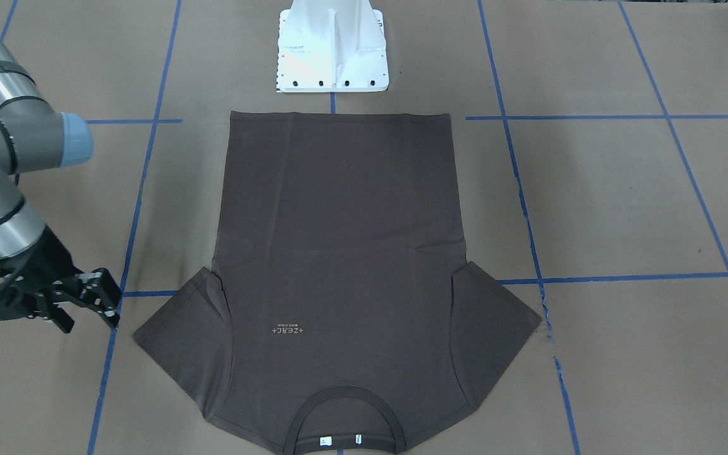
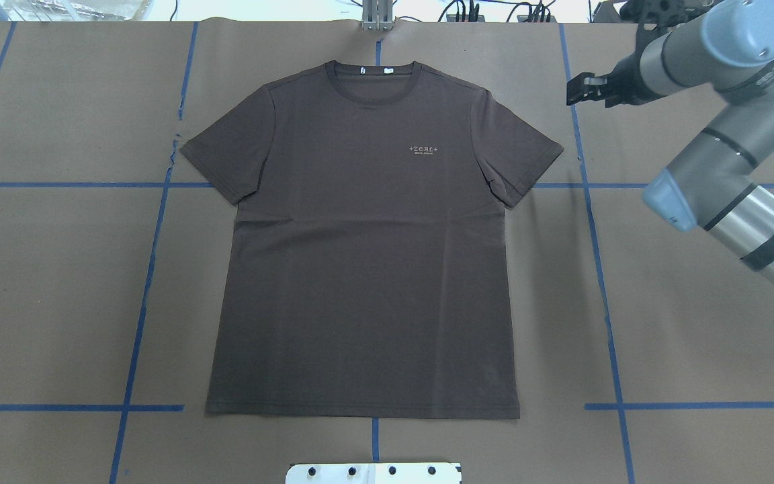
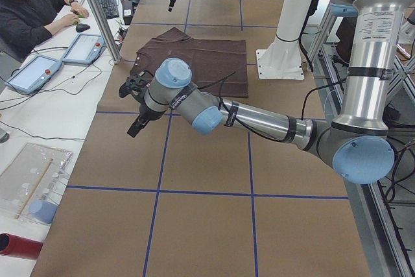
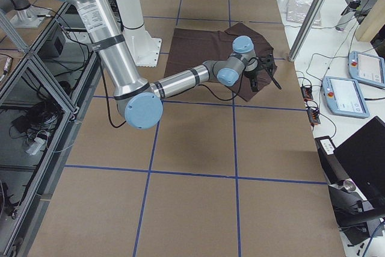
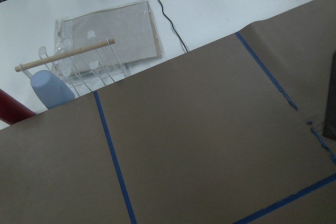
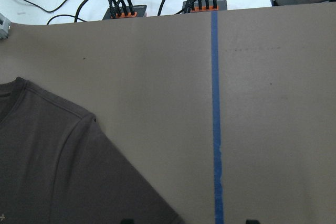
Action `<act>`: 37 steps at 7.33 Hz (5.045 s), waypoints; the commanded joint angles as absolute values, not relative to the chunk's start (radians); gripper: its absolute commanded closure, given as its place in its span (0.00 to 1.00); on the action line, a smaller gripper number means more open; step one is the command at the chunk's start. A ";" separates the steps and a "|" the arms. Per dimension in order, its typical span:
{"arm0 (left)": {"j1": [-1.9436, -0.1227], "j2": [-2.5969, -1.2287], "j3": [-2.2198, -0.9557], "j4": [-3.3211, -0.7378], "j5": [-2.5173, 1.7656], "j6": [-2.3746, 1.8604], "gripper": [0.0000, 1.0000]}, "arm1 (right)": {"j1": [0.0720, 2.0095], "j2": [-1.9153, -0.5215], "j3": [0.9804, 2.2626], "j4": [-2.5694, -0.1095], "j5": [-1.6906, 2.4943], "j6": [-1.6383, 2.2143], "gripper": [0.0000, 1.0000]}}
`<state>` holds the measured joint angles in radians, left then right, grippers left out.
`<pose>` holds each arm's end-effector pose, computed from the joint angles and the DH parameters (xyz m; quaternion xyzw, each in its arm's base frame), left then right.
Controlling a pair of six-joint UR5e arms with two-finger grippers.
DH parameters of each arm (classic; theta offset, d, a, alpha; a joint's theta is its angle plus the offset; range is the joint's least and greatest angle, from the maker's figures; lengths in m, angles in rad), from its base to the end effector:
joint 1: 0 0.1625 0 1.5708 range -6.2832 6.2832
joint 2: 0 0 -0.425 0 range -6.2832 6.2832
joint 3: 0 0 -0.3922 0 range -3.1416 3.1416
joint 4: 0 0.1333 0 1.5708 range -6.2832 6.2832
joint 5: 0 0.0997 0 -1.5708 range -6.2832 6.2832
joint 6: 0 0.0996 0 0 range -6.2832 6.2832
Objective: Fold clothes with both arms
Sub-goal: 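Move the right gripper toward the sleeve nearest it, then fold the sleeve nearest the right gripper inward onto the shirt body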
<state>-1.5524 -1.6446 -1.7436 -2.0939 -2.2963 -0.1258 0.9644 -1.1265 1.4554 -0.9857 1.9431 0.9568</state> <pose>-0.0574 -0.5363 0.4747 0.3264 0.3533 0.0865 0.8724 -0.3125 -0.6208 0.3972 0.1908 -0.4233 0.0733 0.8826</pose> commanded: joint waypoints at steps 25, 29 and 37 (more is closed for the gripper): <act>-1.554 -1.641 -1.749 -2.094 -2.296 -0.120 0.00 | 0.707 -0.772 1.223 -1.207 1.608 1.206 1.00; -1.554 -1.641 -1.749 -2.094 -2.296 -0.123 0.00 | 0.664 -0.722 1.157 -1.195 1.560 1.201 0.07; -1.283 -1.802 -1.596 -2.265 -2.275 -0.519 0.08 | 1.021 -0.964 1.632 -1.514 2.053 0.696 0.00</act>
<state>-1.3543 -1.7438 -1.6551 -2.2214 -2.2841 -0.3544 0.9452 -0.8713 1.5431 -1.4811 1.9666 0.8285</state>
